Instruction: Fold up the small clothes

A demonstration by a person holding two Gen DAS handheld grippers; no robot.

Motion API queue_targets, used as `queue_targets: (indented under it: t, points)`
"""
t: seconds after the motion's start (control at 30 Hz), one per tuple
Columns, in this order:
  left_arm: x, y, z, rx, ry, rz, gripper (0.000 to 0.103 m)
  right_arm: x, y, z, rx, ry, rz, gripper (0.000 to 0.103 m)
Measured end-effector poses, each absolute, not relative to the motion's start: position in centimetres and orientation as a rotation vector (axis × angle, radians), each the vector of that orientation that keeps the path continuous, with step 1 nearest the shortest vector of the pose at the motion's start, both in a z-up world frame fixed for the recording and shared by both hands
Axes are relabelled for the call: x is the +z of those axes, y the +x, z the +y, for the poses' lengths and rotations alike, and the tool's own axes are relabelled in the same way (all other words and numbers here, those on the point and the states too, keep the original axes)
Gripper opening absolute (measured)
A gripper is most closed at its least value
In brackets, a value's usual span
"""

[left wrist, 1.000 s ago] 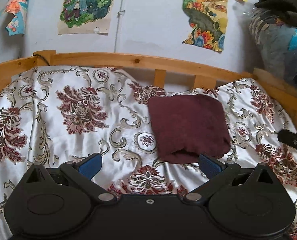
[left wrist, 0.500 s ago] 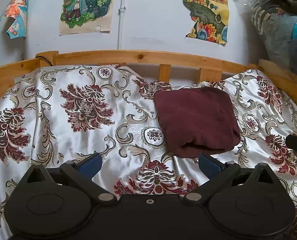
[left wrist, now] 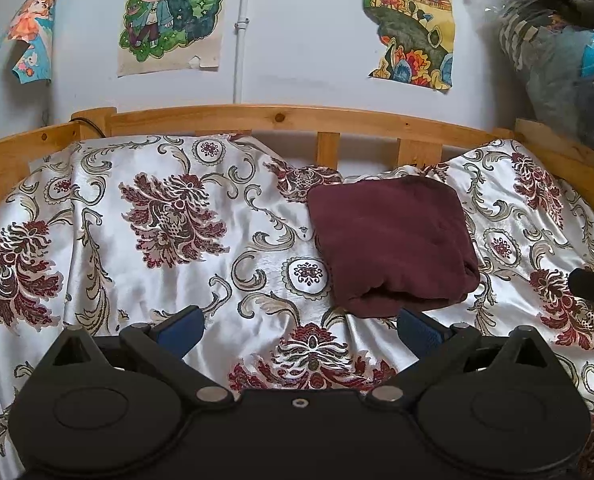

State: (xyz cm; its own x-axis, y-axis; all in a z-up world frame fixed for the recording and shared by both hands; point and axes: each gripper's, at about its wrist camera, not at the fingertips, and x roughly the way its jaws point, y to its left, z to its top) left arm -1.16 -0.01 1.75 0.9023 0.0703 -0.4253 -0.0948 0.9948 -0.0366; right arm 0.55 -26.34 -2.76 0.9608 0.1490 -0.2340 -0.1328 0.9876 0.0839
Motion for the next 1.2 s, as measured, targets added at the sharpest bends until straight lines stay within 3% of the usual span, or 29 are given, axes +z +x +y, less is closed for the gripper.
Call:
queue_targets:
  t: [1.2]
  points:
    - [1.76, -1.18, -0.14, 0.086, -0.057, 0.440, 0.102, -3.07, 0.70, -26.08, 0.148, 0.080, 0.260, 0.103]
